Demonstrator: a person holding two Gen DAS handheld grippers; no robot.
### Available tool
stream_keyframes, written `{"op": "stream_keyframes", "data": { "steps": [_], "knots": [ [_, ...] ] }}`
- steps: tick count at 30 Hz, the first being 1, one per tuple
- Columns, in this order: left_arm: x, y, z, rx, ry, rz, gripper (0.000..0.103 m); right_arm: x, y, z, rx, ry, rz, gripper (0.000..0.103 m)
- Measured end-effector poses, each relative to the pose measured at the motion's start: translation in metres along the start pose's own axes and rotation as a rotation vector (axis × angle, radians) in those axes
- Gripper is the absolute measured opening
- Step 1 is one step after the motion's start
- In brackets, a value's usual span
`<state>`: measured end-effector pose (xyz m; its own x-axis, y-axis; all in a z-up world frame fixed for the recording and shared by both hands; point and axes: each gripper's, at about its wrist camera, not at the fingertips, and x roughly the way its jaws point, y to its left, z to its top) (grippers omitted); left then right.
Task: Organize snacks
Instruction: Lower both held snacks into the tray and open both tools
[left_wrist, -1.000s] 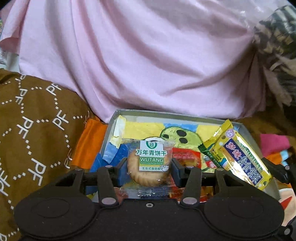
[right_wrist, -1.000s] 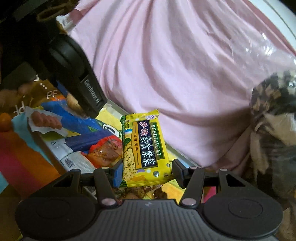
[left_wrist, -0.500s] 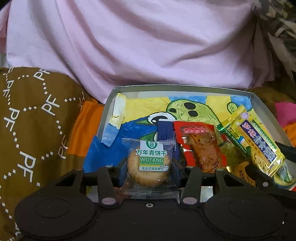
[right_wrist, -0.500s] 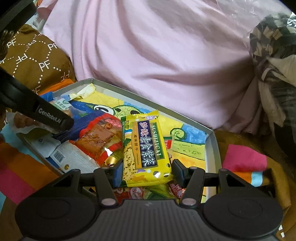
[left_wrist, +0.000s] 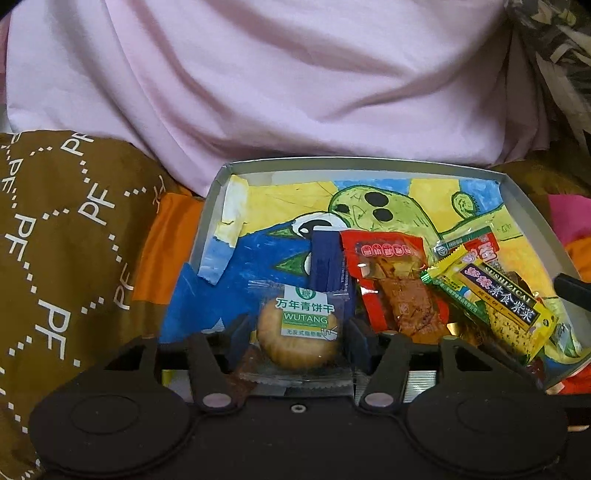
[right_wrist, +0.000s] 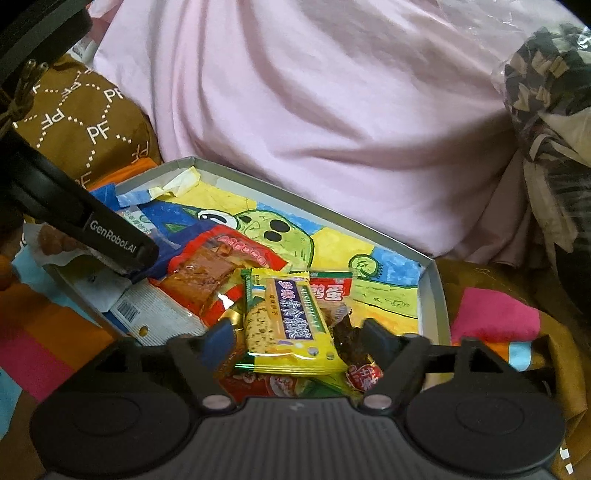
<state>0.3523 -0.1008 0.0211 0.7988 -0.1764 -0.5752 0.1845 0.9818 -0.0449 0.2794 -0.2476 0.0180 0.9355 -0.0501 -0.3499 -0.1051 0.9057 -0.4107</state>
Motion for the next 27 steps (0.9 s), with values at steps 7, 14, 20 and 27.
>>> {"op": "stream_keyframes", "data": {
  "steps": [7, 14, 20, 27],
  "knots": [
    [-0.013, 0.005, 0.006, -0.047, -0.01, 0.008, 0.086, -0.013, -0.013, -0.001, 0.08, -0.022, 0.01, 0.1],
    [-0.041, 0.007, 0.016, -0.074, -0.082, 0.041, 0.102, -0.044, -0.027, -0.001, 0.172, -0.108, -0.014, 0.103],
    [-0.072, 0.007, 0.018, -0.07, -0.126, 0.044, 0.102, -0.079, -0.037, 0.0, 0.246, -0.19, -0.021, 0.103],
    [-0.112, 0.009, 0.006, -0.042, -0.179, 0.05, 0.102, -0.113, -0.04, -0.003, 0.294, -0.229, -0.018, 0.103]
  ]
}}
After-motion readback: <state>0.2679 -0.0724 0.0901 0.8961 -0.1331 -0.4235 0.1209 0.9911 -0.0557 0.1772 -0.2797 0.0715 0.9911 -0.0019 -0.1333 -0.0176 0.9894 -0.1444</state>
